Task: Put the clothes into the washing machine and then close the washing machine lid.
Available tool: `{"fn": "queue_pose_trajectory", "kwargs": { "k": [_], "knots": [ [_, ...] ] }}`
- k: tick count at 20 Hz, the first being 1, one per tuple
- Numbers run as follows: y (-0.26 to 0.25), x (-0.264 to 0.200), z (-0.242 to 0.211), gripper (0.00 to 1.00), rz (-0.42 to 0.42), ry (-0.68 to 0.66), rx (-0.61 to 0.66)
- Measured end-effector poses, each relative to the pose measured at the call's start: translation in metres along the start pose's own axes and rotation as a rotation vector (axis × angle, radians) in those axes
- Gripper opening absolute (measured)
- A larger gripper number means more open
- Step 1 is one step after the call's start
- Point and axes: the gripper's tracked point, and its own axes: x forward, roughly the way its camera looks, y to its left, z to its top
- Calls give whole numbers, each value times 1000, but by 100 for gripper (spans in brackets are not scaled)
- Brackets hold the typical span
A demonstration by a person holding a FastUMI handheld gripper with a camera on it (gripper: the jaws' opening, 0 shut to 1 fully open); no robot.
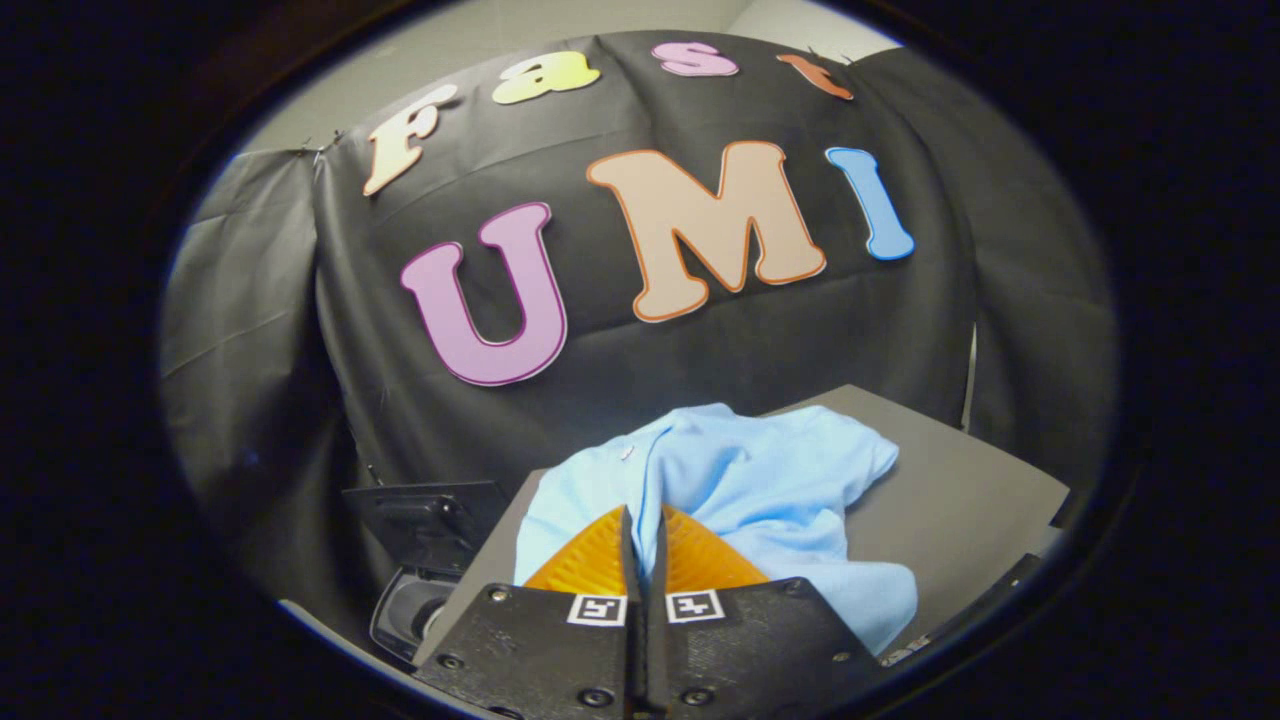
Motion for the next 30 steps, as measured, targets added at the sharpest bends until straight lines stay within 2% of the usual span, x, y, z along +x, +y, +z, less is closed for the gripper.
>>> {"fn": "queue_pose_trajectory", "kwargs": {
  "k": [11,21,30],
  "knots": [
    [55,0,20,0,53,-49,-7],
    [153,19,-1,0,176,-14,-56],
    [250,55,-45,0,274,43,-110]
  ]
}}
